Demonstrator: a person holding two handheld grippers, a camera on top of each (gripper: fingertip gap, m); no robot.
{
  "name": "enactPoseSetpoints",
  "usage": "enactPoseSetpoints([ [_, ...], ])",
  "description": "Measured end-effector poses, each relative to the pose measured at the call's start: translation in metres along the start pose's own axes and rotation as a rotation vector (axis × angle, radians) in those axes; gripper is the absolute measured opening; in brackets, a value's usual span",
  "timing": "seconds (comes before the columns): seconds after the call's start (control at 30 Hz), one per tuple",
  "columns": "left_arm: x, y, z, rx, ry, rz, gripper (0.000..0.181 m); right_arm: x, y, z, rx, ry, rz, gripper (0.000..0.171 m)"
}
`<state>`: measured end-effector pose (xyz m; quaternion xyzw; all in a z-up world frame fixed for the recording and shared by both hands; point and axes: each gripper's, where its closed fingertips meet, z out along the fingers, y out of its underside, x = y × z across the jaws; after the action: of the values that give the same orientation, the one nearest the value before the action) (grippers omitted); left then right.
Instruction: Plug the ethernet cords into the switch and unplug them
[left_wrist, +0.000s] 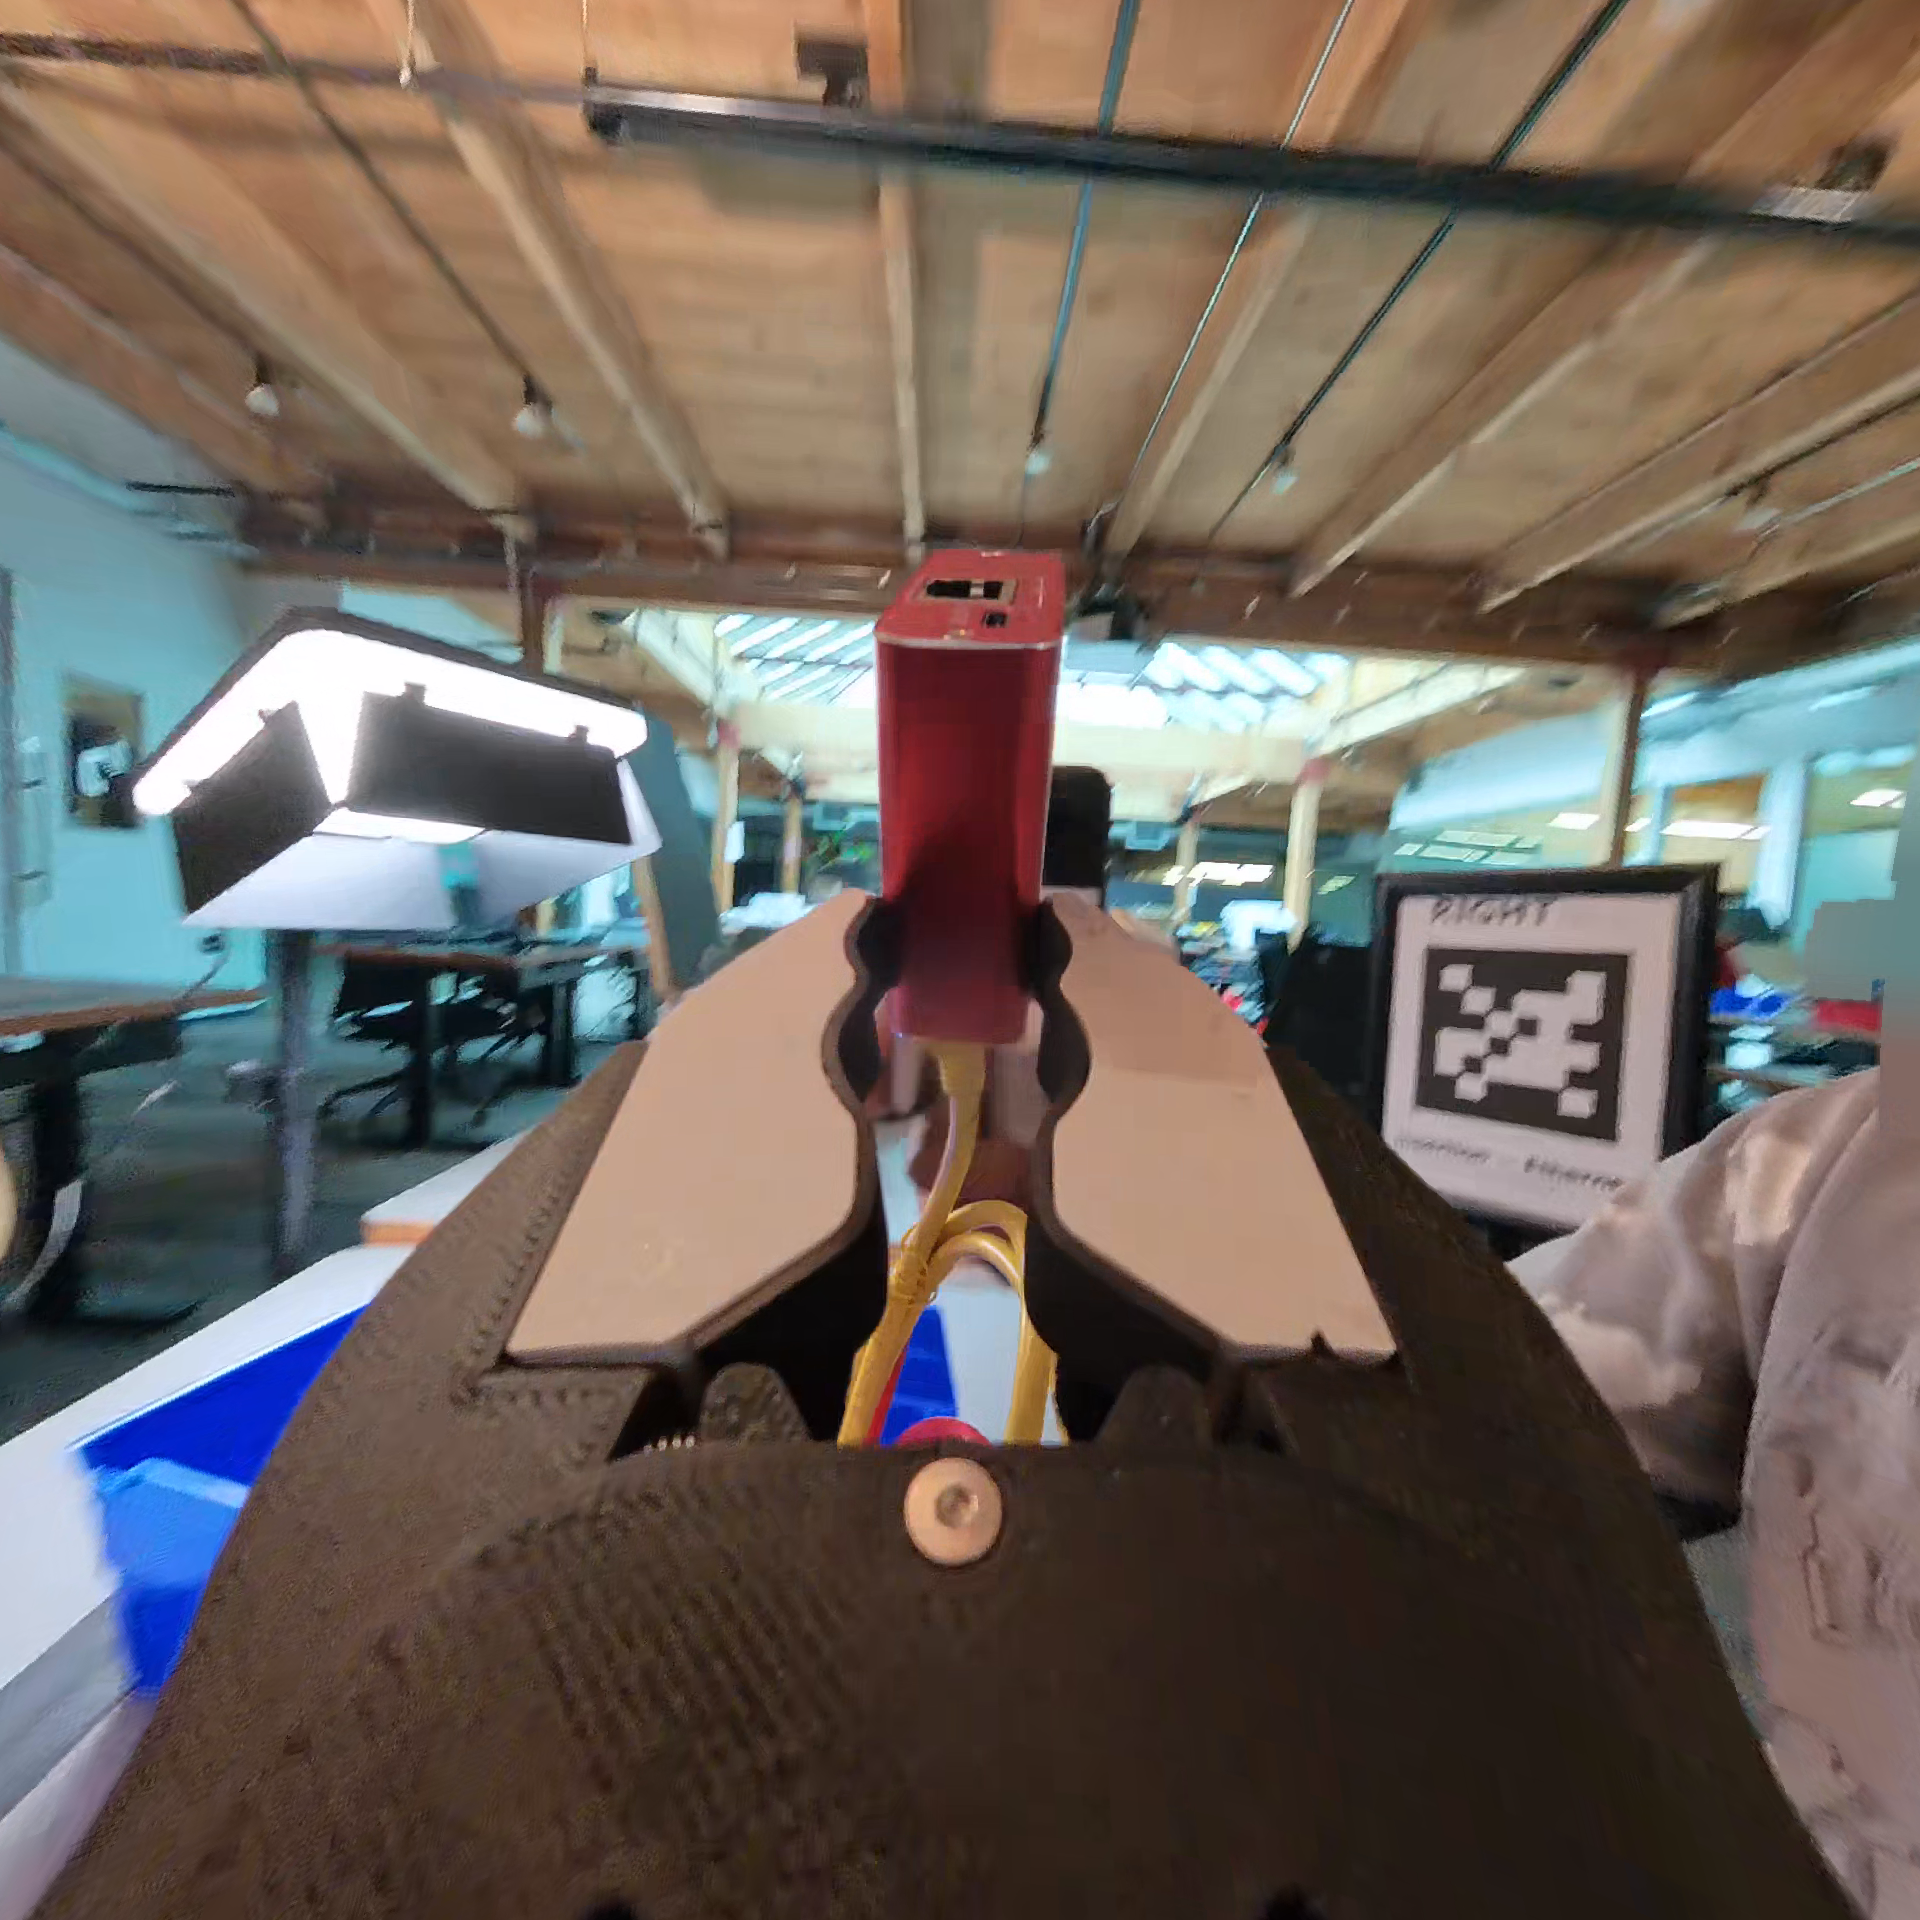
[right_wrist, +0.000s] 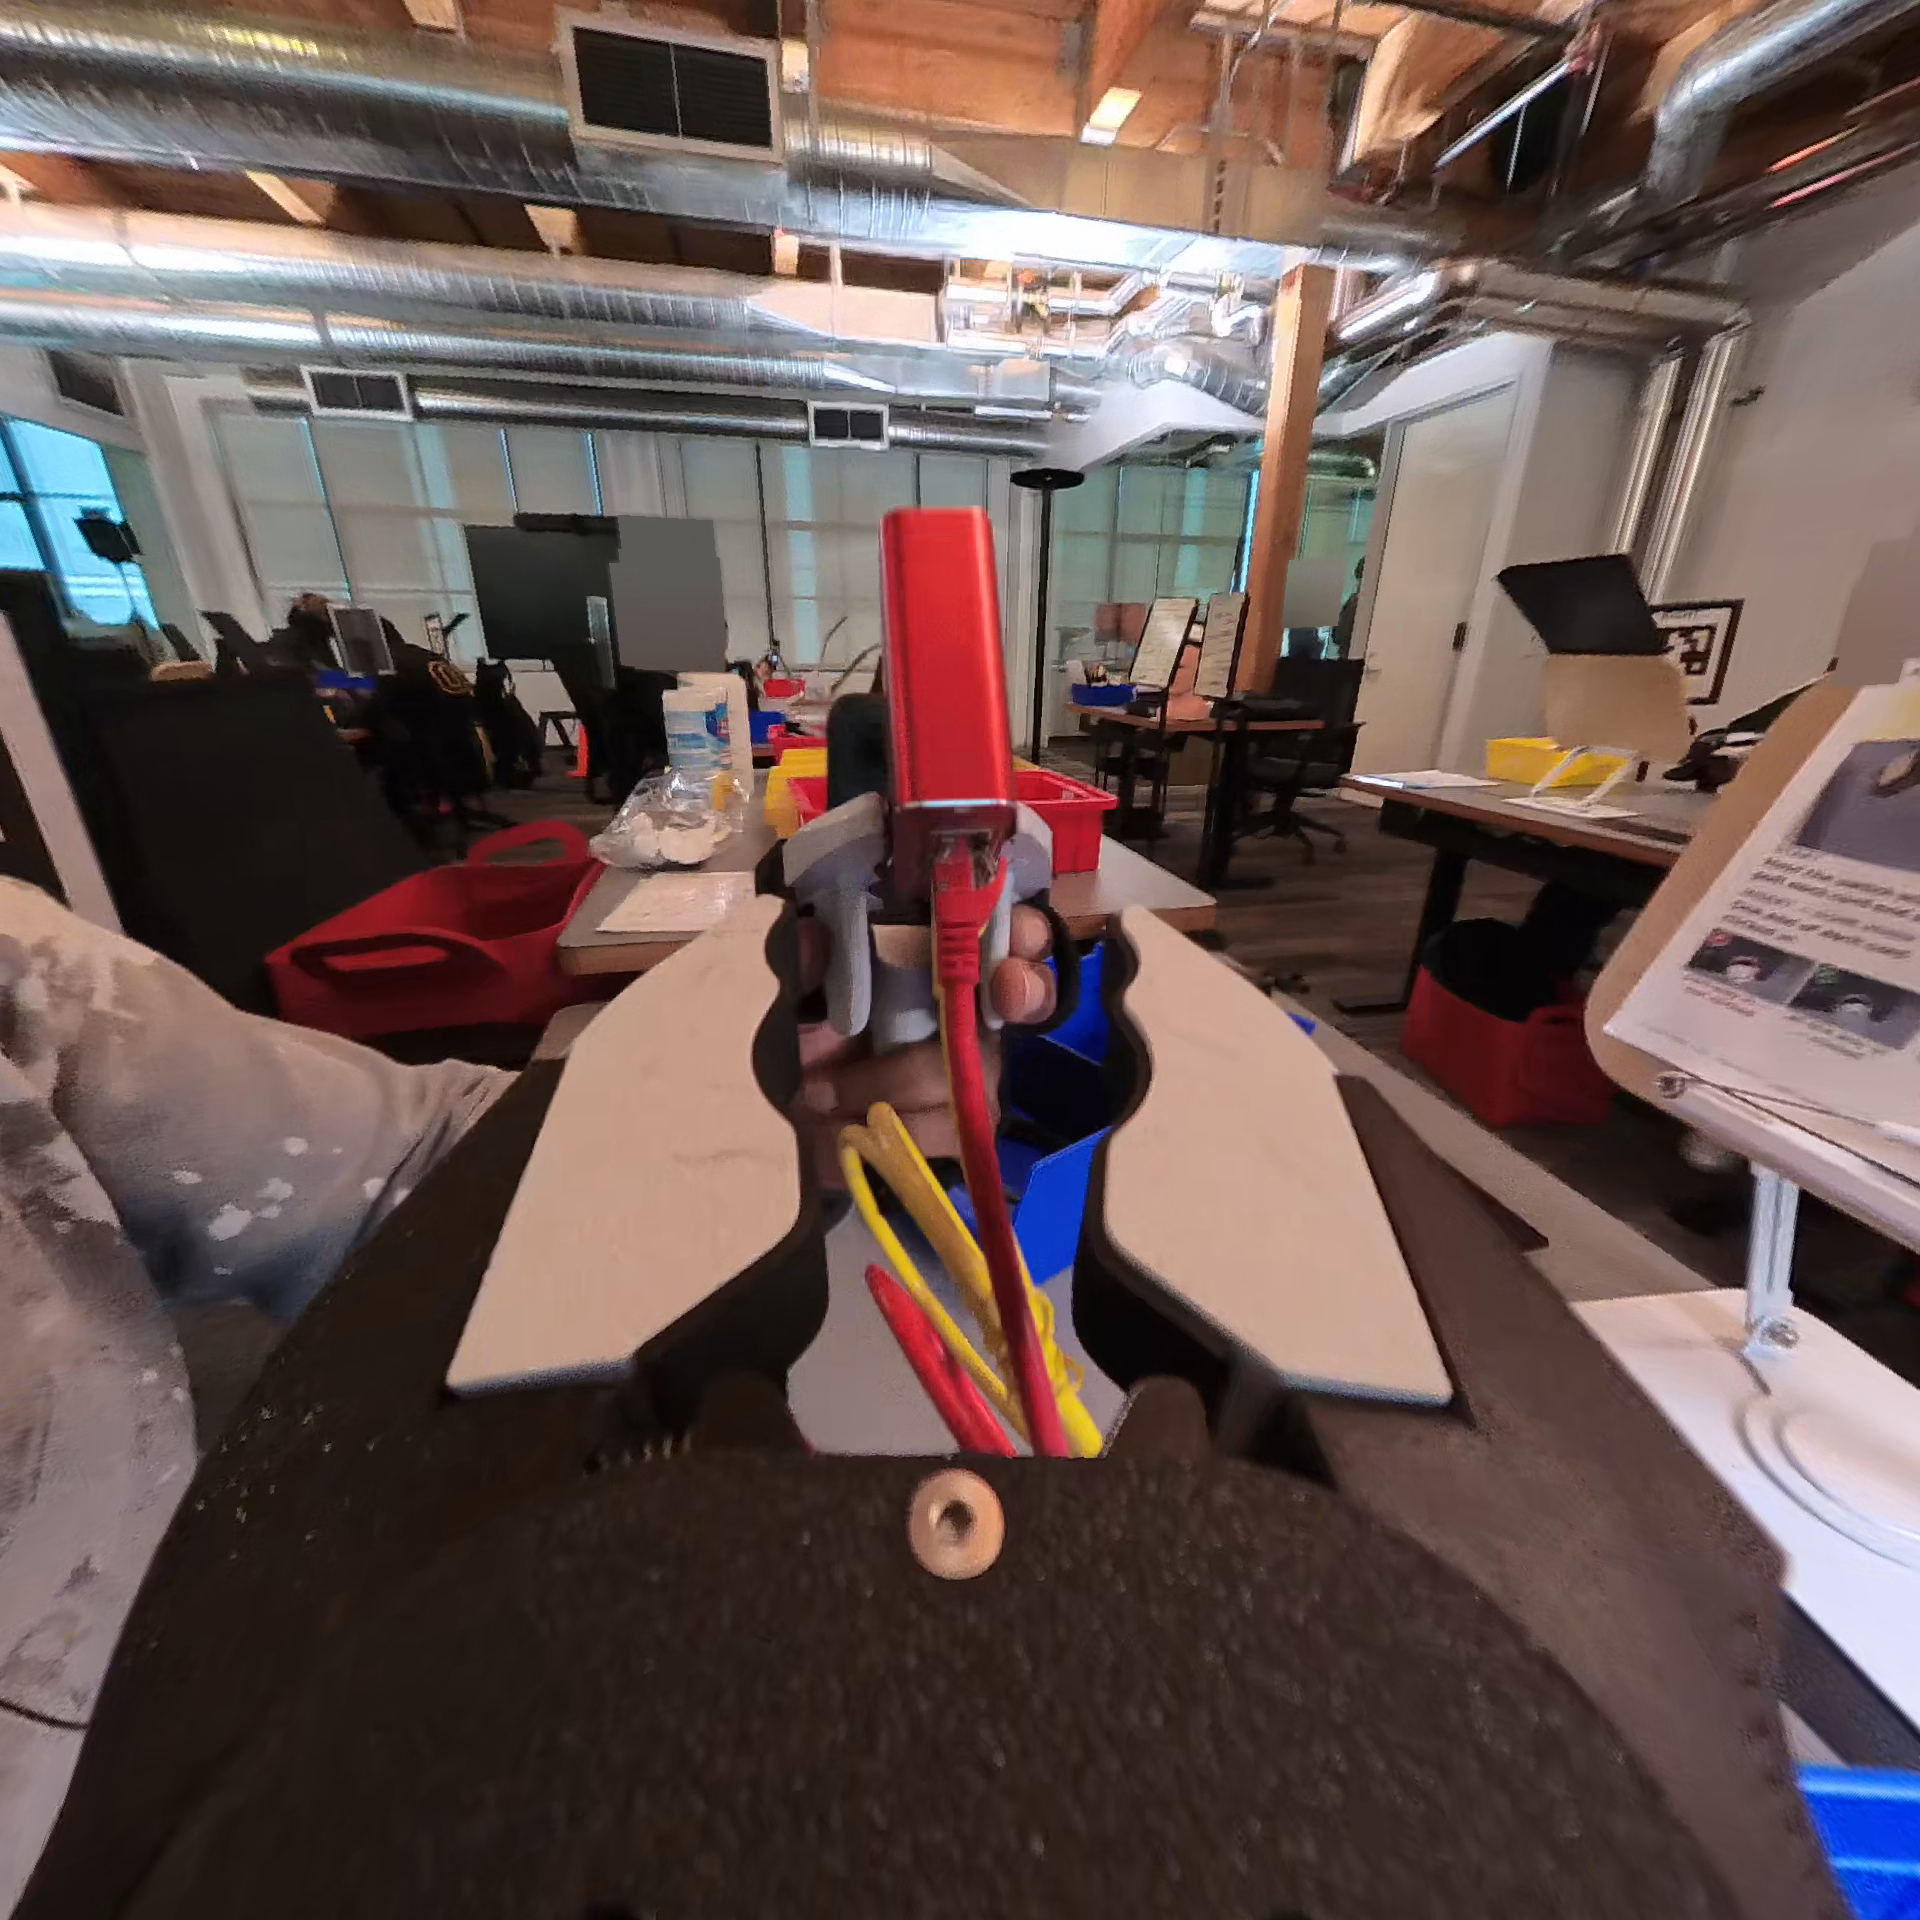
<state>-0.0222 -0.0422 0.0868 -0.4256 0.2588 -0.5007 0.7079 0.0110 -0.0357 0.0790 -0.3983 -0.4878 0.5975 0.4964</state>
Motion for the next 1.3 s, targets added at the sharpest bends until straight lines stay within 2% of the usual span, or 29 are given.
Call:
enactPoseSetpoints([
  [0.07,0.002,0.013,0.006,0.023,0.031,-0.023,0.027,-0.005,0.007,0.008,-0.039,-0.006,-0.03,0.056],
  [0.13,0.008,0.032,0.008,-0.009,0.068,-0.026,0.027,-0.006,0.012,0.009,-0.073,0.02,-0.093,0.026],
  [0.2,0.009,0.044,0.004,-0.064,0.088,-0.03,0.027,-0.006,0.023,0.005,-0.193,0.02,-0.113,0.026],
  [0.27,0.003,0.057,-0.001,-0.223,0.054,0.017,0.029,-0.003,0.033,-0.003,-0.306,0.049,-0.184,0.025],
  [0.47,-0.007,0.072,-0.026,-0.628,-0.092,0.341,0.05,-0.005,0.056,-0.033,-0.614,0.073,-0.376,0.025],
  [0.6,0.011,0.096,-0.024,-0.805,-0.047,0.4,0.053,-0.013,0.089,-0.046,-0.862,0.047,-0.475,0.026],
  [0.7,0.022,0.128,-0.027,-0.955,0.022,0.437,0.049,-0.028,0.101,-0.042,-0.915,-0.024,-0.47,0.025],
  [0.73,0.023,0.134,-0.028,-0.971,0.042,0.476,0.032,-0.026,0.102,-0.041,-0.921,-0.009,-0.478,0.026],
  [0.77,0.019,0.133,-0.026,-0.958,0.019,0.501,0.029,-0.02,0.099,-0.041,-0.911,0.02,-0.497,0.026],
  [0.83,0.014,0.118,-0.019,-0.858,-0.025,0.392,0.029,-0.007,0.083,-0.034,-0.798,0.107,-0.506,0.03],
  [0.93,-0.003,0.085,-0.02,-0.661,-0.091,0.237,0.029,0.007,0.028,-0.018,-0.443,0.264,-0.447,0.035],
  [1.0,-0.018,0.067,-0.027,-0.539,-0.14,0.13,0.029,0.001,-0.01,-0.015,-0.166,0.277,-0.348,0.03],
  [1.07,-0.033,0.049,-0.036,-0.4,-0.173,0.02,0.03,-0.005,-0.019,-0.011,-0.044,0.242,-0.257,0.026],
  [1.13,-0.047,0.032,-0.046,-0.266,-0.205,-0.078,0.029,-0.016,0.002,0.007,-0.071,0.135,-0.148,0.026],
  [1.2,-0.058,0.02,-0.056,-0.17,-0.236,-0.136,0.029,-0.037,0.041,0.034,-0.147,-0.021,0.012,0.028],
  [1.3,-0.062,0.011,-0.061,-0.112,-0.256,-0.159,0.029,-0.065,0.108,0.076,-0.223,-0.147,0.23,0.035],
])
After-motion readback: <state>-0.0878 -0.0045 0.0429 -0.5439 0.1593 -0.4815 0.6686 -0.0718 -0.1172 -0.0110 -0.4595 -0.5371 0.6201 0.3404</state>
